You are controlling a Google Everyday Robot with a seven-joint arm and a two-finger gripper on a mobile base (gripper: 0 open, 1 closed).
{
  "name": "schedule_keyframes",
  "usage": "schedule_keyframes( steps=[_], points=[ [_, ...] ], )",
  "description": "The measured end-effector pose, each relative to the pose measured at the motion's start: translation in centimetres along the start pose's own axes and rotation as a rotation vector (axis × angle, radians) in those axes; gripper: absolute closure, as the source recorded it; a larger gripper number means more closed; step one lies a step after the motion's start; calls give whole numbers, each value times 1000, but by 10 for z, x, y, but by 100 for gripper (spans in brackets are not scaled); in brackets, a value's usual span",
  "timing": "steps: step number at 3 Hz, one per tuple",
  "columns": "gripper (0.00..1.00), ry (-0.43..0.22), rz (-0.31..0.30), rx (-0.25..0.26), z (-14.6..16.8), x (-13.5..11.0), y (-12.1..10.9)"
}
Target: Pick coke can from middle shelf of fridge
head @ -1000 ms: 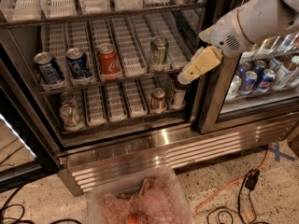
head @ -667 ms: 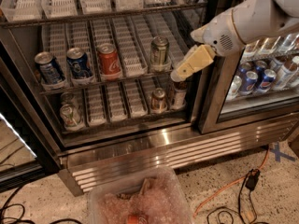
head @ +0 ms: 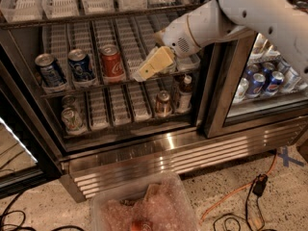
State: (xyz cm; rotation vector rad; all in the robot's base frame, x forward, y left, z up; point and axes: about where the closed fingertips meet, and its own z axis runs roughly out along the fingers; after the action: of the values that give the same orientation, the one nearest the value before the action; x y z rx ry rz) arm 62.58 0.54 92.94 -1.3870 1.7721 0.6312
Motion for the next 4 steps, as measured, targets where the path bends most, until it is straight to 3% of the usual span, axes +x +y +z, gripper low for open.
schedule_keyframes(
  steps=[1, 2, 3, 4],
  points=[
    [0, -32, -10, -63, 44, -11, 9],
    [0, -120, 33, -102, 83, -8, 12],
    [0, -231, 63, -105, 109, -7, 4],
    [0, -360, 84, -74, 115, -6, -8]
  ],
)
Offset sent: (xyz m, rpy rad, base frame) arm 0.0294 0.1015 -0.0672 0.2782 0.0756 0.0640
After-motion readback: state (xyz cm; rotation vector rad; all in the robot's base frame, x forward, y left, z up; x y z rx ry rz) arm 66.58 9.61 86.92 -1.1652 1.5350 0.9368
